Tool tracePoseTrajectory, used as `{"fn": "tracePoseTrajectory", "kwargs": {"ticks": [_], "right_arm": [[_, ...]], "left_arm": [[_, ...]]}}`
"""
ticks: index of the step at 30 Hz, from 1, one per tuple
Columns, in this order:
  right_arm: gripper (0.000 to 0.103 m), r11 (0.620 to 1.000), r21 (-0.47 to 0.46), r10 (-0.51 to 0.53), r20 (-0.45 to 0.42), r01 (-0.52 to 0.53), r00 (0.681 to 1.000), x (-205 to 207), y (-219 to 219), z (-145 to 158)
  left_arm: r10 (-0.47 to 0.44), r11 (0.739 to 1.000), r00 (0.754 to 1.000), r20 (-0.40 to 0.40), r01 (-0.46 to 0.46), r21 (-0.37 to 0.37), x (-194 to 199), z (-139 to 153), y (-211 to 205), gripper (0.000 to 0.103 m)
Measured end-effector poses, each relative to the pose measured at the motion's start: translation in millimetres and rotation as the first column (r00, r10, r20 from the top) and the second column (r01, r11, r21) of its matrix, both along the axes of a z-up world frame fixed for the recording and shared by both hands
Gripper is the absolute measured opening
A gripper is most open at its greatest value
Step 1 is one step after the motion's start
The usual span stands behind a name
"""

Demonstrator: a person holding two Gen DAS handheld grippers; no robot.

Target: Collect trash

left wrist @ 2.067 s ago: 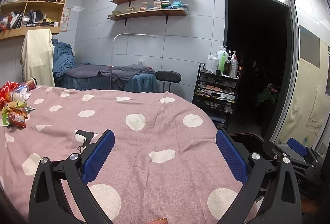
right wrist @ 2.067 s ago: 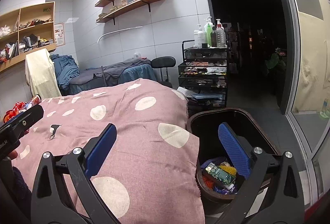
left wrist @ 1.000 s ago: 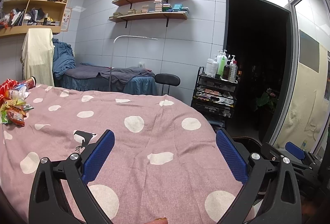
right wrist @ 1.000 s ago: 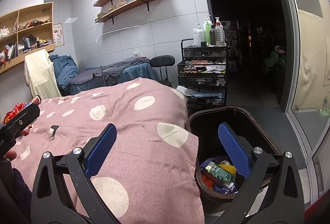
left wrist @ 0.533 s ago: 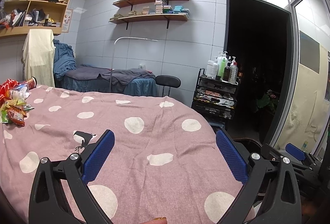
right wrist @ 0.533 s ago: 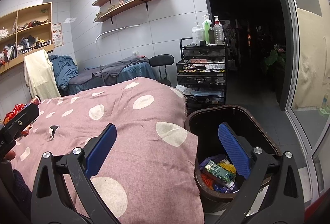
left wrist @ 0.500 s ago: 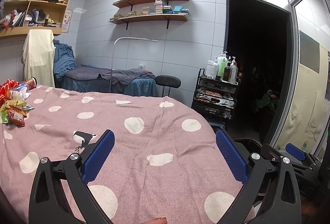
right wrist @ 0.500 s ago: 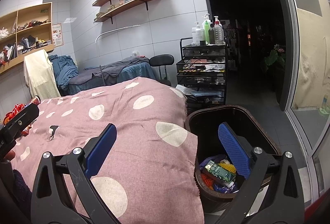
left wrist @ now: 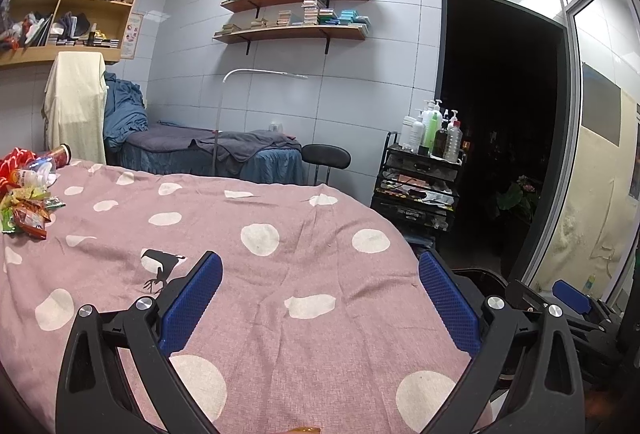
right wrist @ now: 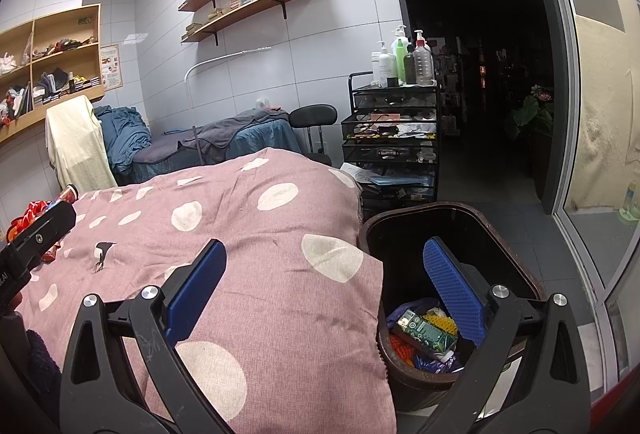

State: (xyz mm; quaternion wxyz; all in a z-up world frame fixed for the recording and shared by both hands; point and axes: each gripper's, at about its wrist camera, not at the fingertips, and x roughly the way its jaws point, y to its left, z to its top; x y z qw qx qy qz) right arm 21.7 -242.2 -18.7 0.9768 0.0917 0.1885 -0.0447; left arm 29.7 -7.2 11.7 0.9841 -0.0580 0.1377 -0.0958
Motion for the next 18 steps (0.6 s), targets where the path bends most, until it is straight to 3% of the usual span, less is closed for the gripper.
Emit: {"fn": "tracePoseTrajectory", "kwargs": {"ticks": [18], "right_arm": [[0.098,1.0,0.0,-0.001,-0.003,0.001,1.0,1.0,0.4,0.8]], "left_arm": [[-0.01,1.0,1.0,0.008,0.01,-0.005,-1.0,0.2,1.1,0.098]]}}
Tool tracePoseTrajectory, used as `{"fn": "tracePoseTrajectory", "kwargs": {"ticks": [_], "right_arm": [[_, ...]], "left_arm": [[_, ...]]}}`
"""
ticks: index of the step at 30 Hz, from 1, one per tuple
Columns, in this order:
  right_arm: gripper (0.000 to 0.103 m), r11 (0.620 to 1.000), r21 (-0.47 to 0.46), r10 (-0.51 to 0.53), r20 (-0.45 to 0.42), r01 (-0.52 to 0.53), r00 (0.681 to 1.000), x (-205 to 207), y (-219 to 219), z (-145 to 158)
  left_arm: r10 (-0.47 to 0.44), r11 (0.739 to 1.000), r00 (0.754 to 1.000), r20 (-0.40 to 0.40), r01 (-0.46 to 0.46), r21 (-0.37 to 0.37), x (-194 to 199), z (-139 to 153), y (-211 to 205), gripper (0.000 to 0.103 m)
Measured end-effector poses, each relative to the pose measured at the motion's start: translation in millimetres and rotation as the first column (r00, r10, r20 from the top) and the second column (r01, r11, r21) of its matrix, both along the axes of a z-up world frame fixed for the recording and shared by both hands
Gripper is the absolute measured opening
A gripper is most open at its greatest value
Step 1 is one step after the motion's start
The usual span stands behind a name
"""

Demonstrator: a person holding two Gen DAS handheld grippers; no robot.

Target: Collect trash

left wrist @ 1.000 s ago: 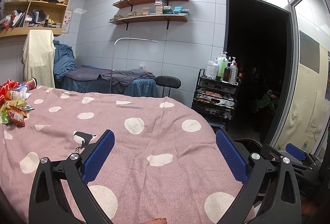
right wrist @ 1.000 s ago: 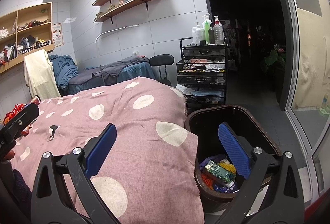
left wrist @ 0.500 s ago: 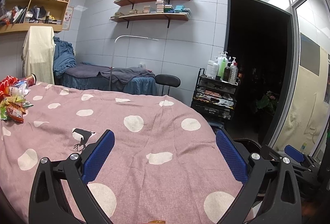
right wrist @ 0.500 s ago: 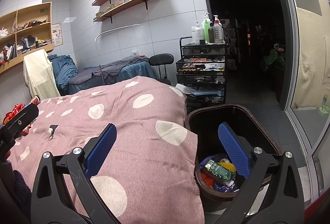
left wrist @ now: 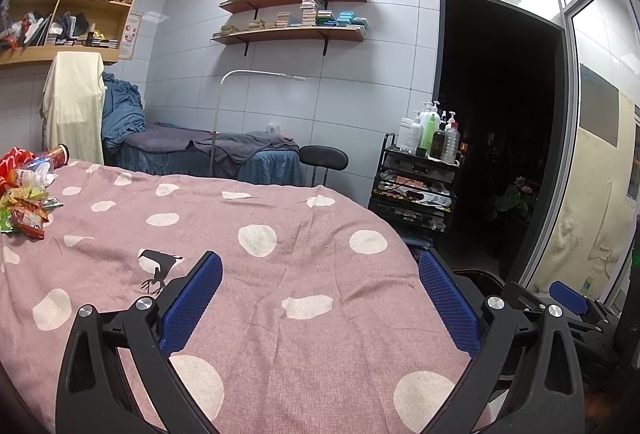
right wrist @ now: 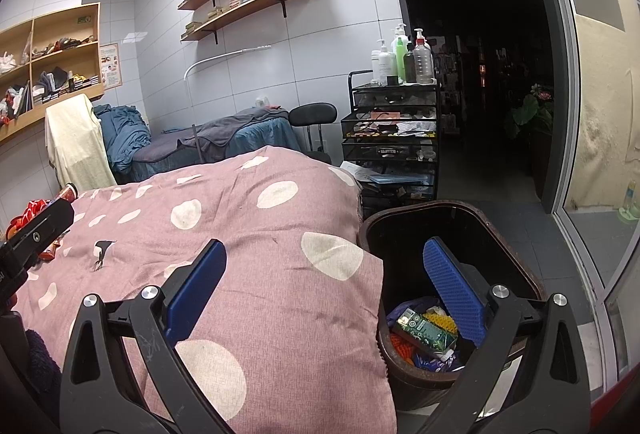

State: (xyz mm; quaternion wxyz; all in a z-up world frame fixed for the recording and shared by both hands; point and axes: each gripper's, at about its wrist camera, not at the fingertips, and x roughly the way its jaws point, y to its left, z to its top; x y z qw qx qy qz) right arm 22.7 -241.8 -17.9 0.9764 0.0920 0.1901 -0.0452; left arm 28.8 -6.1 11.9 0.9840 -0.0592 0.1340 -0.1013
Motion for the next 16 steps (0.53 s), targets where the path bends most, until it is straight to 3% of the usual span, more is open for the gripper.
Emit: {"fn": "tracePoseTrajectory", "kwargs": {"ticks": [16], "right_arm": [[0.097,1.0,0.002,-0.004,-0.011,0.004,1.0,-0.9,3.7,-4.4]], "left_arm": [[0.011,1.0,1.0,-0.012,-0.011,0.003,-0.2,-6.0,-2.4,0.098]]}}
